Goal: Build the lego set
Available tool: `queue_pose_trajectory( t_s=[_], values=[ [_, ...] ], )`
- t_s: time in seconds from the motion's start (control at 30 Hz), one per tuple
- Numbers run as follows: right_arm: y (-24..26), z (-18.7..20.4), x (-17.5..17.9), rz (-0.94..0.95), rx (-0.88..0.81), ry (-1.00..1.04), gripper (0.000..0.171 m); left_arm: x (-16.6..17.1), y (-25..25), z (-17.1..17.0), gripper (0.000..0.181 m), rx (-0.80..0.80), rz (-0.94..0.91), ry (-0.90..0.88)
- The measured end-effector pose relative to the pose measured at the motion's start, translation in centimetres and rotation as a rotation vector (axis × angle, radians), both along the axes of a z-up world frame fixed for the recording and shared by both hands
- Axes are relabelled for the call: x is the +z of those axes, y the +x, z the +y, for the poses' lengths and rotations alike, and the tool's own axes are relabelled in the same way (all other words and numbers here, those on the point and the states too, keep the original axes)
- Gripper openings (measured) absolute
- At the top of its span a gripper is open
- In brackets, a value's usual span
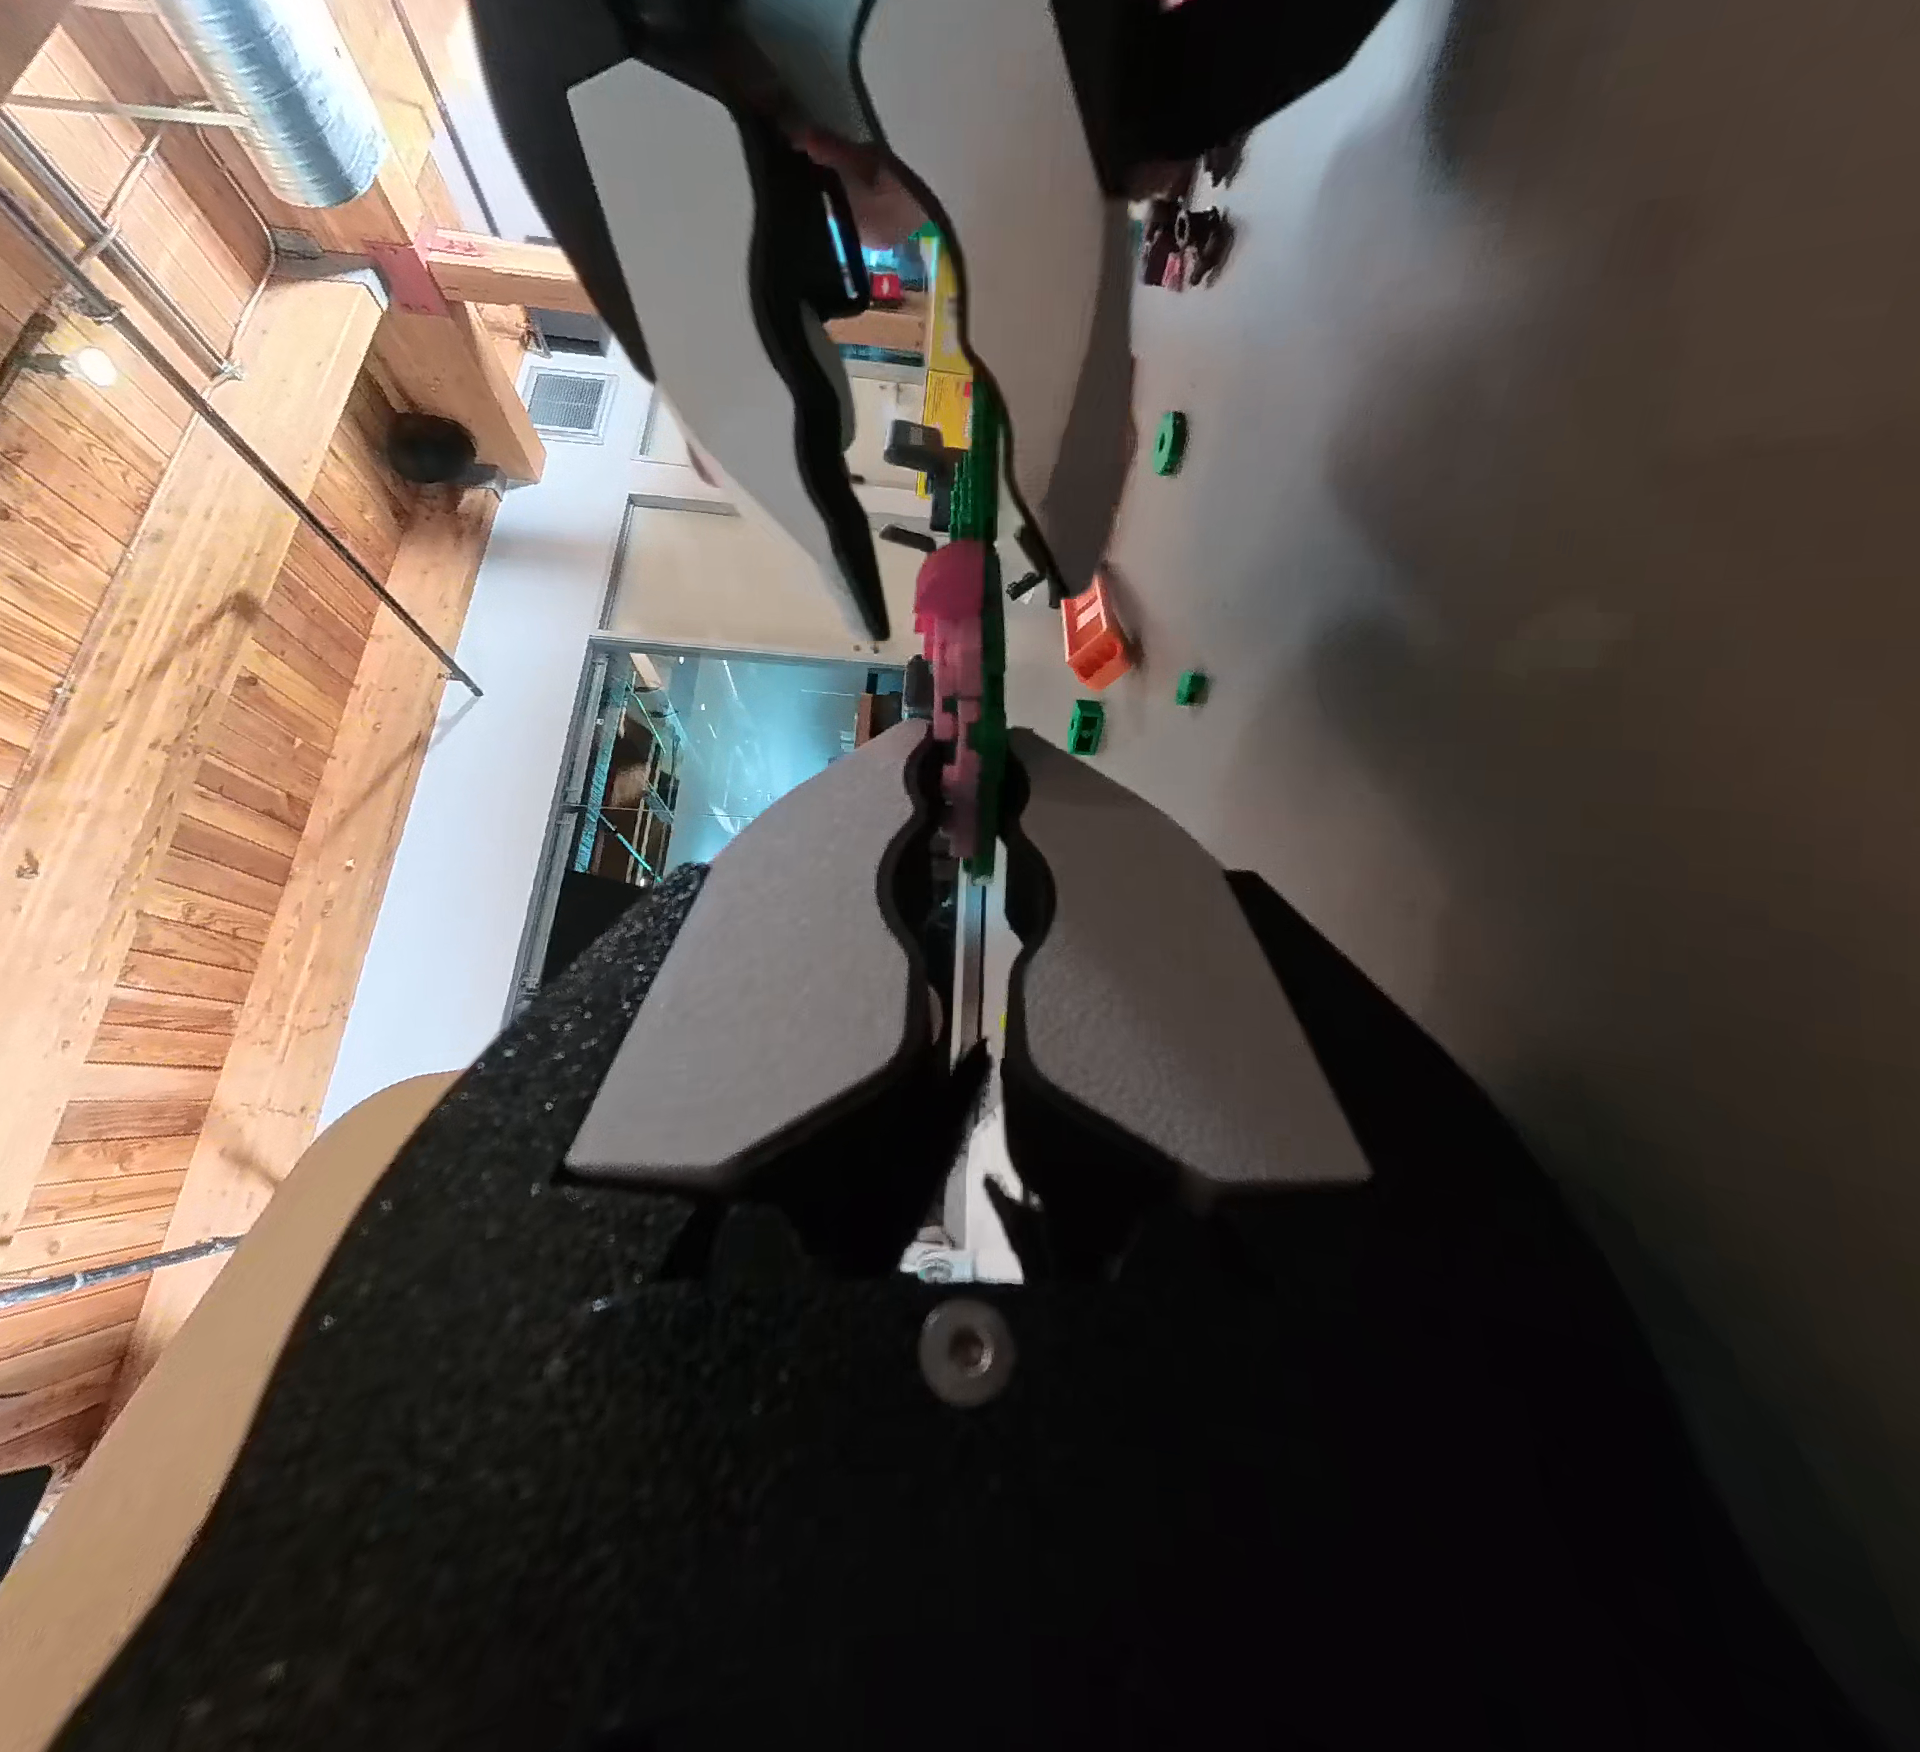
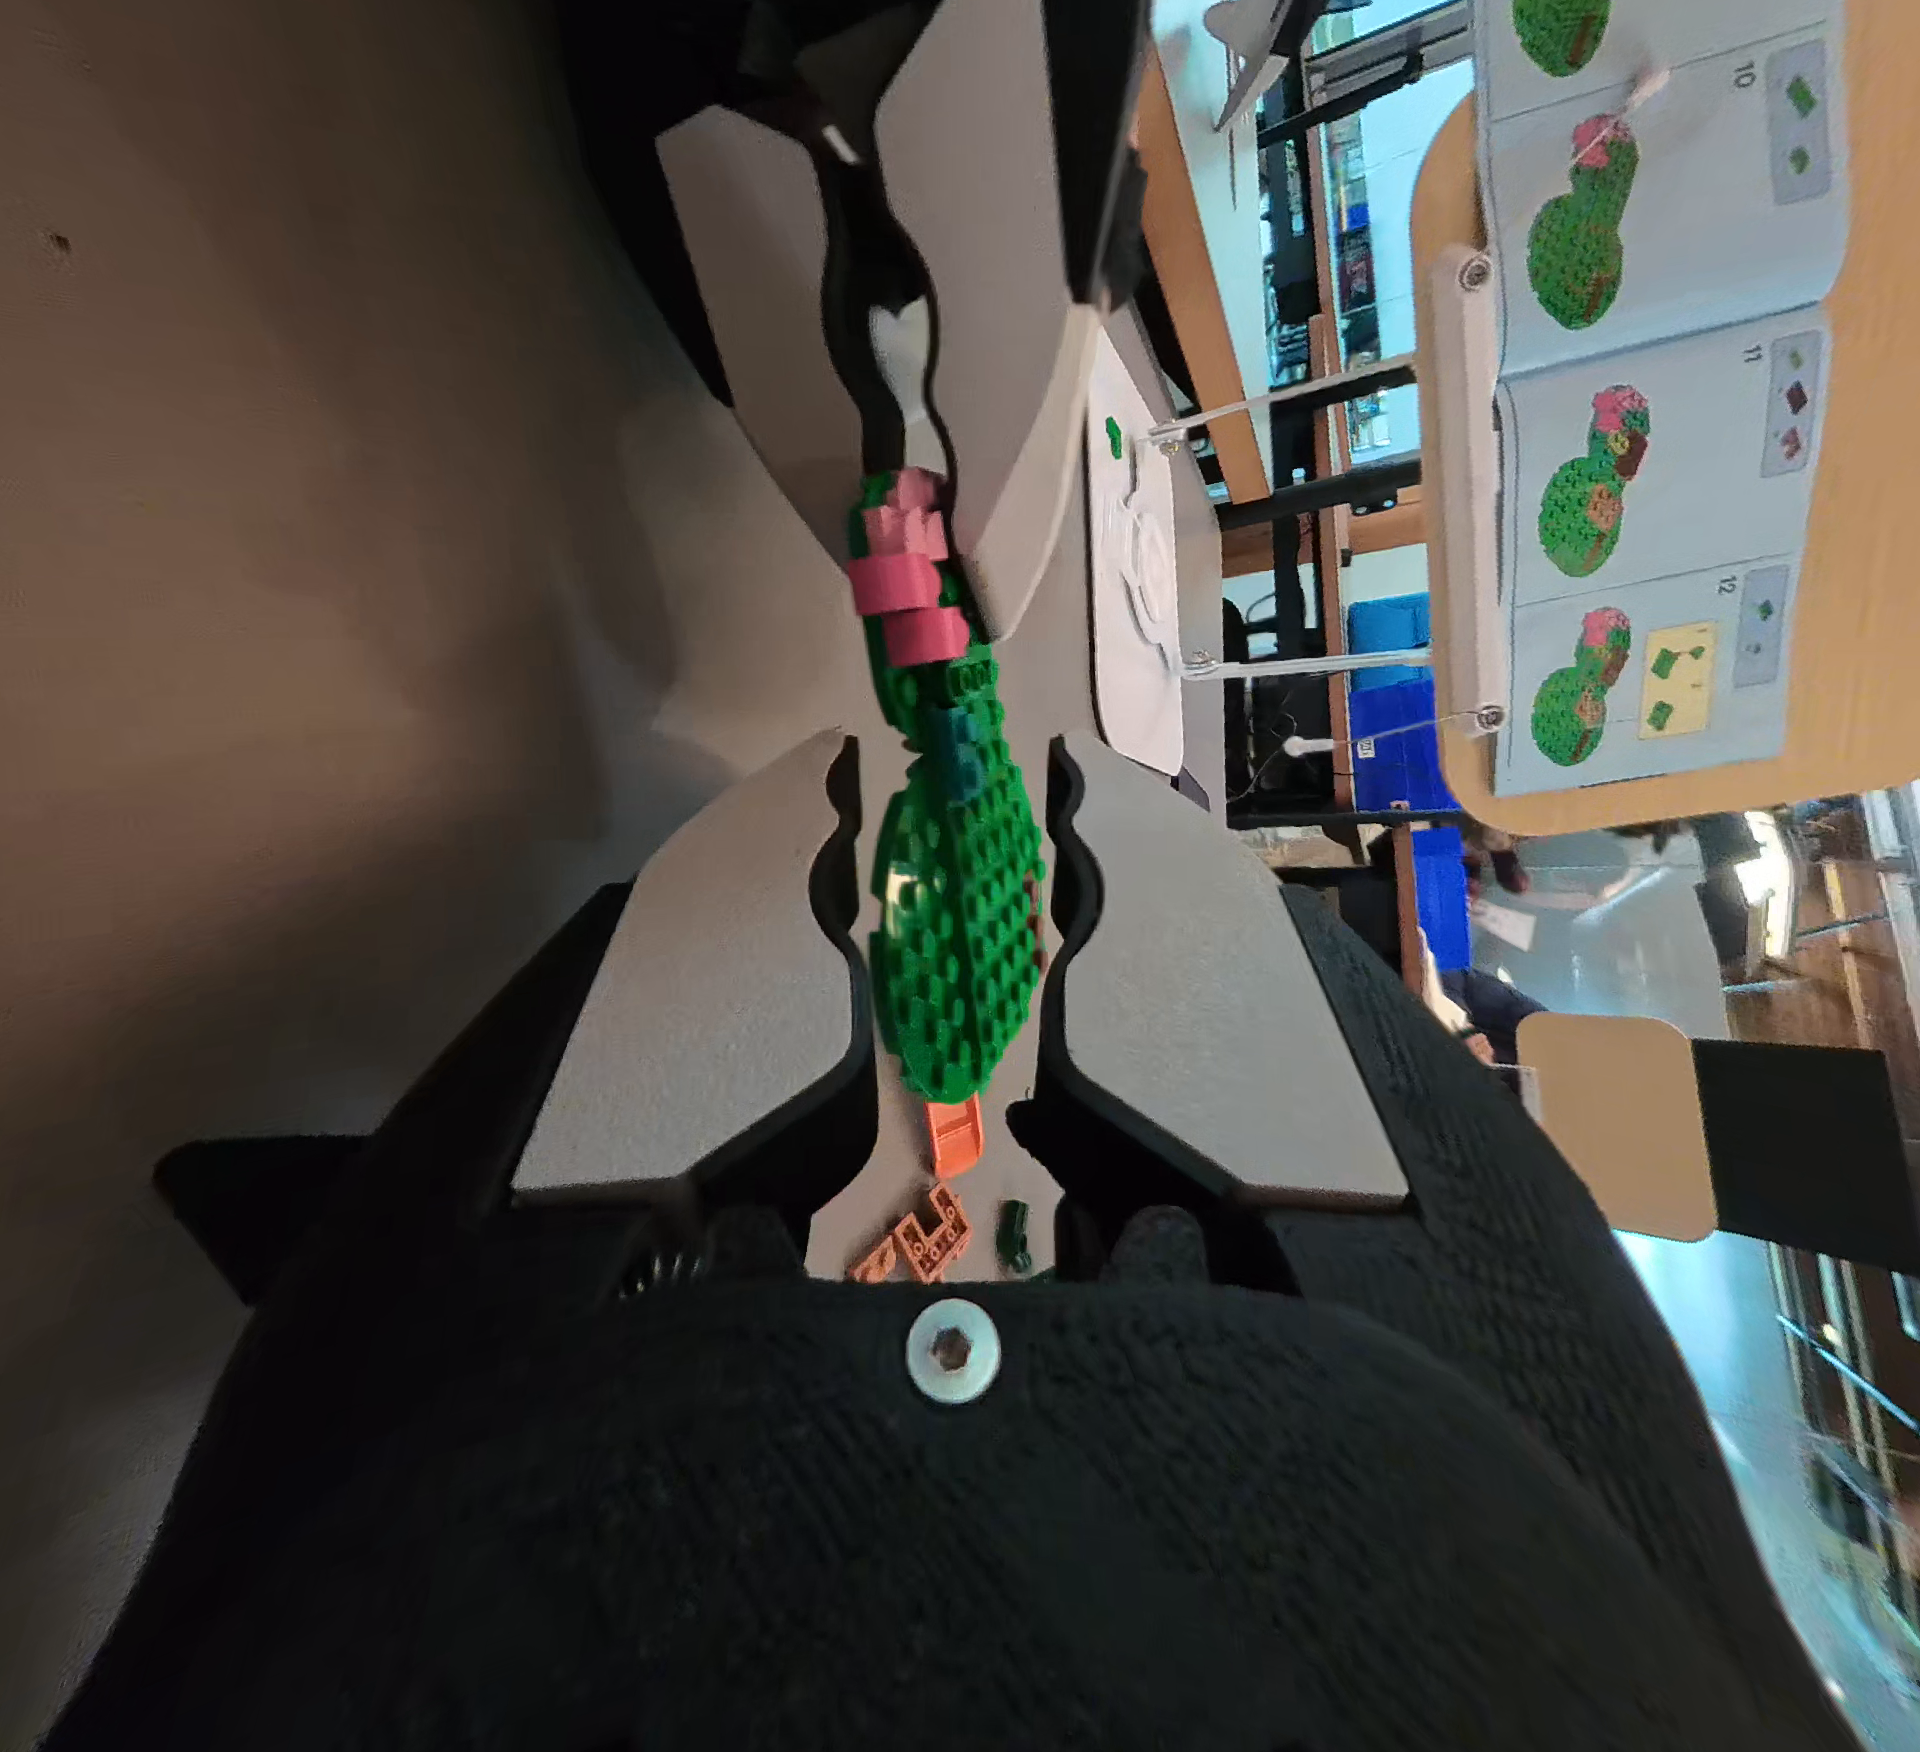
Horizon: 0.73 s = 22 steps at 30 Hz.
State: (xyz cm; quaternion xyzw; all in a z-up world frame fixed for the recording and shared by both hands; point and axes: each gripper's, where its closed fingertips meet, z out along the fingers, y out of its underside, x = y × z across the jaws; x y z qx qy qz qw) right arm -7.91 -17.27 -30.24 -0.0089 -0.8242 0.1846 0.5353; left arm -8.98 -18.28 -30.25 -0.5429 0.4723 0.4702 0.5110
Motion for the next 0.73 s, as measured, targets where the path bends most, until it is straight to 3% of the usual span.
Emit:
queue_pose_trajectory(
  t_s=[0.17, 0.37, 0.5, 0.6, 0.67, 0.73],
  values=[
    [-0.2, -0.4, -0.5, 0.035, 0.006, 0.069, 0.030, 0.1, 0.0, 0.0, 0.008, -0.002, -0.009, 0.003],
    [-0.6, -0.1, 0.0, 0.144, -0.011, 0.195, 0.011, 0.0, 0.5, -0.1, 0.008, -0.022, -0.038, -0.009],
    [-0.5, 0.0, -0.3, 0.150, -0.002, 0.268, 0.011, -0.4, 0.7, 0.0, 0.008, -0.025, -0.022, -0.028],
    [-0.7, 0.0, -0.3, 0.132, -0.019, 0.209, 0.011, -0.4, 0.5, 0.0, 0.008, -0.022, -0.018, -0.023],
    [-0.7, 0.0, 0.4, 0.131, -0.019, 0.138, 0.015, 0.5, -0.1, 0.0, 0.008, -0.006, -0.014, 0.021],
    [-0.5, 0.5, 1.7, 0.095, -0.031, 0.004, 0.035, 0.6, -1.8, -0.2, 0.008, 0.044, 0.043, 0.047]
  ],
)
